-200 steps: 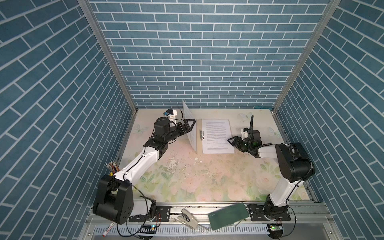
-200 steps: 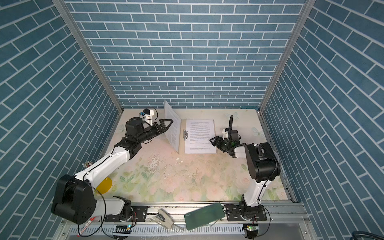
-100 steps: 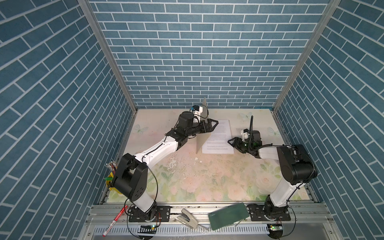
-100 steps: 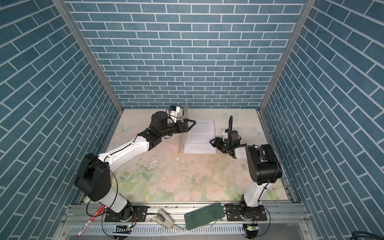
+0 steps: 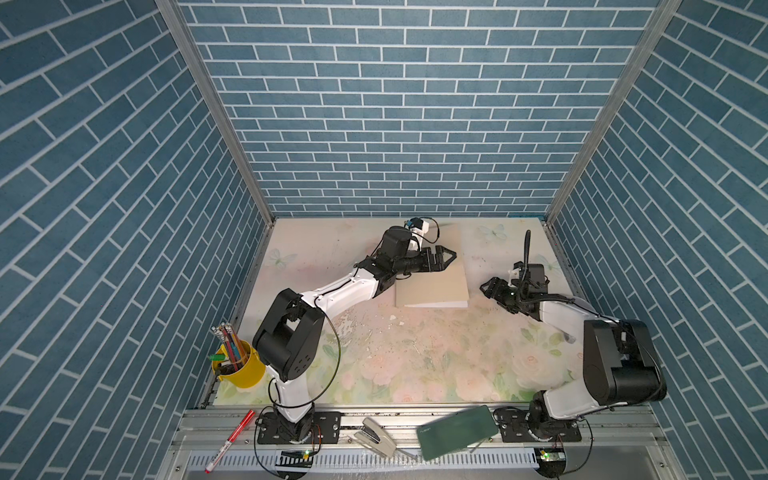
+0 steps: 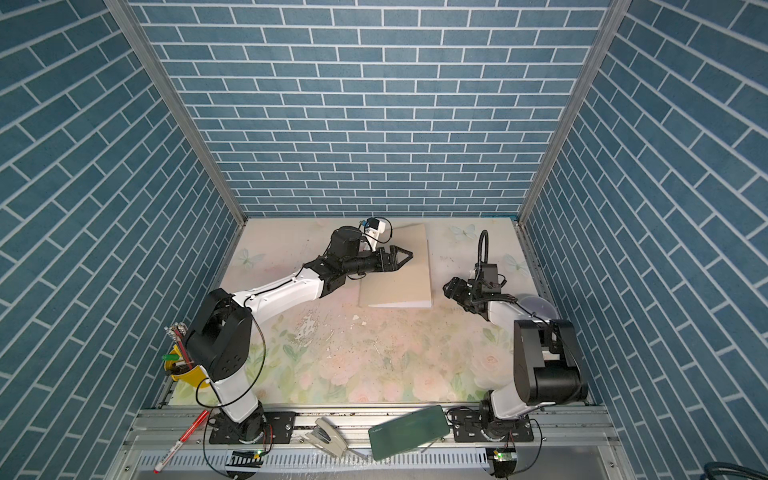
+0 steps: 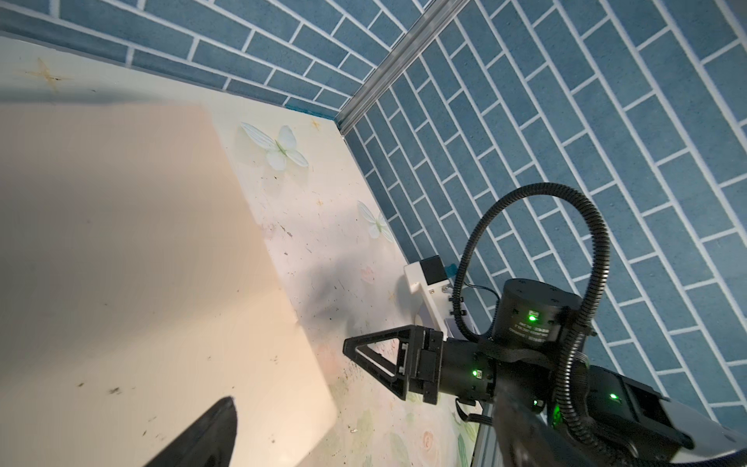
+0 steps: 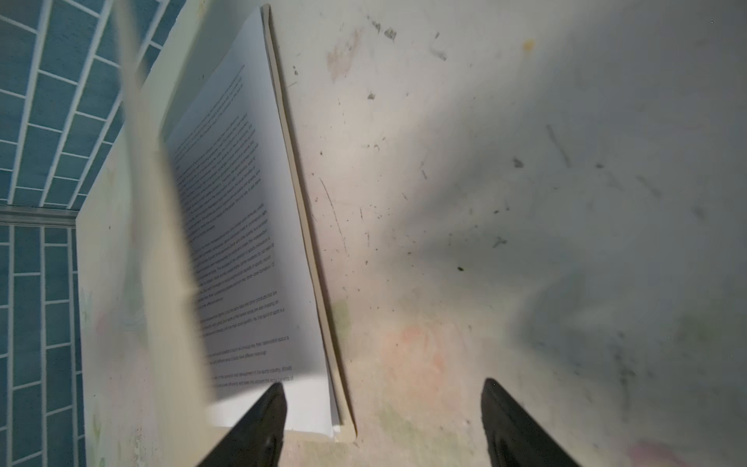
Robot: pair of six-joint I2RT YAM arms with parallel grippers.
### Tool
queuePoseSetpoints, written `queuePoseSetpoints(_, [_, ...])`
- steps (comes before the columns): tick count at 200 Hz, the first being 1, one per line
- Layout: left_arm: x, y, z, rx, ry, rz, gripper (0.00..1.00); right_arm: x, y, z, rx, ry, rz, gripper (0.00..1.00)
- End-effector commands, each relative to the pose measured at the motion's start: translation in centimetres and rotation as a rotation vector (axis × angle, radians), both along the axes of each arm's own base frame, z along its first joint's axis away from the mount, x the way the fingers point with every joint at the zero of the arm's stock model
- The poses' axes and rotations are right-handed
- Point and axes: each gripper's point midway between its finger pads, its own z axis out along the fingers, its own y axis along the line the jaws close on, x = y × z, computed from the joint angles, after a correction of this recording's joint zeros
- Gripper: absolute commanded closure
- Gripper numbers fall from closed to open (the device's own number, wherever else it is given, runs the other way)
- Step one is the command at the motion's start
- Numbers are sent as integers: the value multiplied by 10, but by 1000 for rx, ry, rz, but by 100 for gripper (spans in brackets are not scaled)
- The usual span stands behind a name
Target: Put the files into the folder
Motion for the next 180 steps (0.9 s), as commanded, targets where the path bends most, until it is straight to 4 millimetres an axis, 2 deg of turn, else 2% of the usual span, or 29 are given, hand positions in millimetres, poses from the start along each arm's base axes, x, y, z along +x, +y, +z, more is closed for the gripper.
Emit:
queuePoseSetpoints(1, [2, 2, 8, -11, -36, -2, 0, -15, -22, -2, -121, 4, -7, 22])
queuePoseSetpoints(13, [3, 11, 3, 0, -25, 15, 0, -16, -33, 4, -171, -14, -31, 21])
queuePoseSetpoints(33, [6, 39, -12, 51, -13, 73, 0, -18, -48, 17, -261, -63, -55, 19])
queuePoseSetpoints(64, [3, 100, -51, 253, 29, 193, 0, -16, -82, 46, -444, -203, -151, 14])
queuePoseSetpoints(94, [0, 158, -74, 377, 60, 320, 0, -14, -104, 62, -603, -322, -204, 8])
queuePoseSetpoints(117, [-4, 203, -87, 446, 79, 436, 0, -12, -117, 67, -696, -352, -225, 7])
queuePoseSetpoints(139, [-11, 235, -96, 534, 68, 503, 0, -6, -124, 66, -754, -420, -254, 4])
queuePoseSetpoints(167, [-17, 258, -99, 616, 42, 556, 0, 2, -135, 52, -788, -542, -310, 2])
queuePoseSetpoints(180, [-19, 265, -101, 633, 36, 575, 0, 11, -132, 47, -753, -507, -270, 2])
